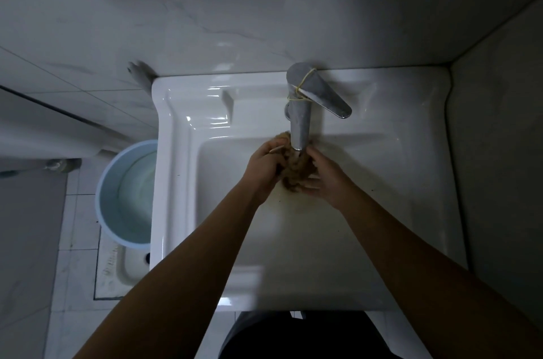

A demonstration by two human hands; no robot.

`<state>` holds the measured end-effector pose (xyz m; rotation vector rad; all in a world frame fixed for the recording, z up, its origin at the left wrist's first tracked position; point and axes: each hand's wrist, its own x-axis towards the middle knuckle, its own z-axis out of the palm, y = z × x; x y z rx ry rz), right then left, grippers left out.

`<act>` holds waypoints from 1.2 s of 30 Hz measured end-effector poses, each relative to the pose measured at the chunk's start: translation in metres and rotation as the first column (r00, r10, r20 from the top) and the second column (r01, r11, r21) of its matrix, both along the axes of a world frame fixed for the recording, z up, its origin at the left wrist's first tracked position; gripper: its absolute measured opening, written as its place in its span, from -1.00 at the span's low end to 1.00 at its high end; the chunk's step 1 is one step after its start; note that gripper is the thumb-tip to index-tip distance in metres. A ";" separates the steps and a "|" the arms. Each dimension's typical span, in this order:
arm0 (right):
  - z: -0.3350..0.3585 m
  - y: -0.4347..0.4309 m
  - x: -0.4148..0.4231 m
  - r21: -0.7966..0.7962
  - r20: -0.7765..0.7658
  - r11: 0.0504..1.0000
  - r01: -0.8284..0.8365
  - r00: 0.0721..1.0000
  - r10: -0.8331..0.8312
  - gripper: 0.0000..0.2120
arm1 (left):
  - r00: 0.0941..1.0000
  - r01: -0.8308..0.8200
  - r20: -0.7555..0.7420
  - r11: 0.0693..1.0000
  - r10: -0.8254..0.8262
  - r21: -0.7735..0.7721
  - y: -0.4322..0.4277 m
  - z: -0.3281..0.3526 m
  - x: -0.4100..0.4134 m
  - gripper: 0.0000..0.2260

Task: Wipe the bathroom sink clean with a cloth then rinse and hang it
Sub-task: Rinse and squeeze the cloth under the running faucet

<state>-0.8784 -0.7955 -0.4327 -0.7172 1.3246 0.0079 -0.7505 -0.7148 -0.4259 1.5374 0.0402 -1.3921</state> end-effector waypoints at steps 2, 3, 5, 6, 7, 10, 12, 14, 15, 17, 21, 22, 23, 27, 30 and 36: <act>0.003 0.001 0.001 -0.060 0.035 0.998 -0.003 0.999 0.005 -0.86 | 0.989 0.087 0.116 0.996 -0.089 0.018 0.001 0.001 -0.004 -0.49; 0.005 0.001 0.002 -0.104 0.034 0.995 0.007 0.999 -0.004 -0.87 | 0.978 0.102 0.179 0.994 -0.109 0.046 0.001 0.002 -0.005 -0.52; 0.004 0.002 0.002 -0.133 0.042 0.990 0.037 0.999 -0.032 -0.70 | 0.968 0.073 0.231 0.992 -0.095 0.103 0.000 0.000 -0.006 -0.65; 0.004 0.002 0.004 -0.110 0.061 0.993 0.047 0.997 -0.041 -0.68 | 0.973 0.067 0.211 0.990 -0.093 0.127 -0.001 -0.002 -0.007 -0.71; 0.003 0.004 0.006 -0.086 0.083 0.995 0.051 0.996 -0.044 -0.69 | 0.979 0.074 0.180 0.986 -0.101 0.149 -0.001 -0.003 -0.007 -0.72; 0.009 0.002 0.017 -0.170 0.015 0.983 -0.071 0.997 0.075 -0.79 | 0.958 0.169 0.193 0.963 -0.210 0.212 0.000 -0.004 -0.012 -0.67; 0.009 0.002 0.023 -0.296 -0.075 0.945 -0.141 0.989 0.125 -0.77 | 0.937 0.168 0.270 0.964 -0.221 0.205 0.001 -0.006 -0.018 -0.68; 0.007 0.006 0.026 -0.398 -0.118 0.893 -0.212 0.977 0.179 -0.80 | 0.935 0.125 0.308 0.977 -0.174 0.172 -0.001 -0.006 -0.024 -0.69; 0.005 0.009 0.027 -0.423 -0.139 0.869 -0.256 0.966 0.217 -0.82 | 0.934 0.107 0.321 0.982 -0.154 0.159 -0.003 -0.005 -0.026 -0.69; 0.003 0.014 0.027 -0.450 -0.216 0.828 -0.335 0.940 0.264 -0.76 | 0.927 0.076 0.352 0.984 -0.130 0.163 -0.007 -0.004 -0.030 -0.67; 0.006 0.015 0.030 -0.470 -0.351 0.792 -0.391 0.905 0.238 -0.62 | 0.889 -0.020 0.449 0.972 -0.089 0.233 -0.010 -0.001 -0.036 -0.61; 0.006 0.016 0.029 -0.477 -0.356 0.790 -0.384 0.907 0.226 -0.60 | 0.872 -0.042 0.483 0.970 -0.081 0.240 -0.010 0.000 -0.038 -0.60; 0.005 0.016 0.029 -0.484 -0.347 0.795 -0.365 0.914 0.209 -0.61 | 0.858 -0.065 0.510 0.969 -0.068 0.238 -0.010 0.001 -0.040 -0.58; 0.007 0.014 0.027 -0.455 -0.174 0.873 -0.176 0.979 0.106 -0.65 | 0.791 -0.111 0.611 0.976 -0.026 0.185 -0.011 0.003 -0.054 -0.70; 0.013 0.007 0.024 -0.386 -0.030 0.922 -0.007 1.000 -0.004 -0.64 | 0.815 -0.112 0.579 0.980 -0.005 0.166 -0.014 0.005 -0.057 -0.81; 0.008 0.012 0.027 -0.551 -0.181 0.795 -0.253 0.967 0.181 -0.75 | 0.942 -0.014 0.325 0.962 -0.078 0.272 -0.014 0.004 -0.044 -0.50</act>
